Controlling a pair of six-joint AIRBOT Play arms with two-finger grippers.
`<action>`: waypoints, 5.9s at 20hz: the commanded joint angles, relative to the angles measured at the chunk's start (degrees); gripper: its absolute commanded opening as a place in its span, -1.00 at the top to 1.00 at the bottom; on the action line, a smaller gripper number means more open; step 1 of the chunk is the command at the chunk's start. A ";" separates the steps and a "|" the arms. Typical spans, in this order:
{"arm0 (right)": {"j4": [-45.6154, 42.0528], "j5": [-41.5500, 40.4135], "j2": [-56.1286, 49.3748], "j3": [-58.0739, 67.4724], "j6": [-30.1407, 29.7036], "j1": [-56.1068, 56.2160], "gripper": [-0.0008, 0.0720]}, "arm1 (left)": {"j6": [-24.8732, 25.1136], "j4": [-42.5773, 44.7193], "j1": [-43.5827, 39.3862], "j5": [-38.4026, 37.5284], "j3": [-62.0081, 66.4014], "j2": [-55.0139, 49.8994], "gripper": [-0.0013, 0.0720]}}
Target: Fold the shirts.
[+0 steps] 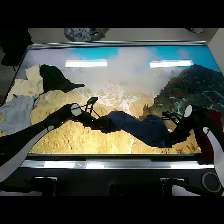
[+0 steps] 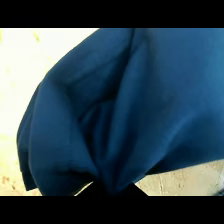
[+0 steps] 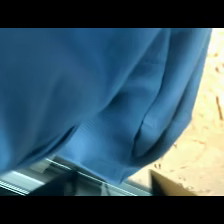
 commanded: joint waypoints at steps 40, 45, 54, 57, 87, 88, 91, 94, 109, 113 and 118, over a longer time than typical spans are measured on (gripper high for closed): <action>25.64 -9.09 -11.63 41.22 -2.73 0.02 0.87 | -4.07 22.40 13.07 -20.22 4.81 7.91 0.86; 36.83 -14.62 -16.61 41.35 -2.80 -0.31 -0.60 | -3.82 10.08 20.04 -17.88 18.80 -0.46 -0.36; 17.88 12.52 -7.93 37.94 -4.24 -17.05 -0.83 | -0.15 15.76 35.06 -30.16 10.14 8.46 -0.87; 17.88 10.67 -4.57 27.12 -4.09 -17.90 -0.77 | 2.47 8.66 34.56 -22.88 -8.41 14.47 -0.87; 17.35 6.69 5.42 1.68 -6.01 -17.90 -0.77 | 5.79 7.89 33.79 -5.68 -13.81 8.66 0.17; 17.42 6.84 5.46 0.70 -6.03 -17.90 -0.77 | 5.79 8.11 33.86 -5.57 -13.81 8.61 0.54; 16.46 7.50 5.46 -2.40 -6.45 -14.80 -0.79 | 7.02 8.44 33.83 -6.84 -13.77 8.81 0.86; 16.96 6.12 5.44 -6.23 -7.30 -7.69 -1.00 | 8.17 8.46 33.83 -8.13 -13.77 9.81 0.86; 26.03 -0.31 9.38 -11.82 -6.93 -5.84 0.87 | 12.68 4.39 33.77 -10.10 -9.51 19.52 0.86; 25.53 -2.49 22.16 13.42 -6.25 -5.84 0.87 | 10.91 4.48 33.88 -8.55 6.25 33.48 0.87; 16.11 -23.08 33.18 53.68 -1.46 -5.81 0.87 | -4.70 10.88 37.59 2.49 31.89 45.92 0.87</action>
